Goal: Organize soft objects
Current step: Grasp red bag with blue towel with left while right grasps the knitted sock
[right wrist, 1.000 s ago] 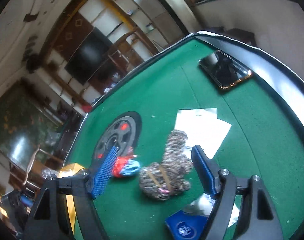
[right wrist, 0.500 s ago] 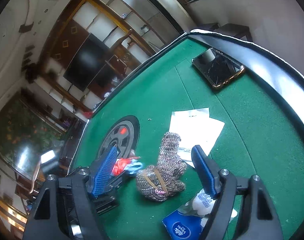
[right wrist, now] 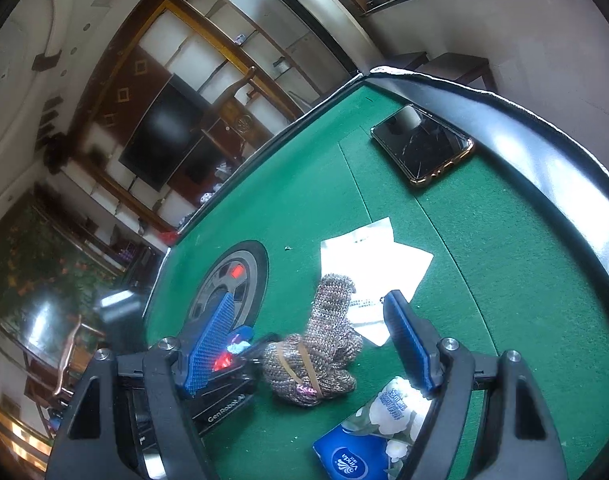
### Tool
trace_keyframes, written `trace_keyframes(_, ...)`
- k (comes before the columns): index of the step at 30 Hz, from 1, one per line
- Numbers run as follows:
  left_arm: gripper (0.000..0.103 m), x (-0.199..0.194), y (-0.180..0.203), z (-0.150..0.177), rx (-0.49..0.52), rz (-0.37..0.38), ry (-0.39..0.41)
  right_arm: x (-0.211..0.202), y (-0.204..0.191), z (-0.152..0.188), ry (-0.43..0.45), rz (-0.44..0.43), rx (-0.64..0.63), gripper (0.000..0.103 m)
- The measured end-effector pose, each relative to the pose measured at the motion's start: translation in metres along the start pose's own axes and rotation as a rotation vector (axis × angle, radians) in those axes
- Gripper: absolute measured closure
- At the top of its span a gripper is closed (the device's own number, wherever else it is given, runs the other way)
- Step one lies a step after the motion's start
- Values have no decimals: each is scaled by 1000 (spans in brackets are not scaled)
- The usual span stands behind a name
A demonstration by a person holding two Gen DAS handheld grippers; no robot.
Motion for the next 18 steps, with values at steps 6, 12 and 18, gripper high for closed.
trace_keyframes(6, 90, -43, -9, 22, -20, 59, 34, 1, 0, 2, -6, 8, -4, 31)
trace_keyframes(12, 90, -100, -27, 48, -92, 64, 143, 4, -2, 4, -31, 6, -12, 31)
trace_keyframes(18, 89, -149, -35, 88, -109, -23, 210, 18, -17, 14, -86, 76, -103, 31)
Point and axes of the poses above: each gripper's, at about its wrist camera, not at the fingertips, and x roughly the way its jaws point, y to its right, z to its underside, the point moved 1 cm from there along x, roughly the way its jaws point, and after that the axes turned 1 degree about x, right-handed, at the moved point
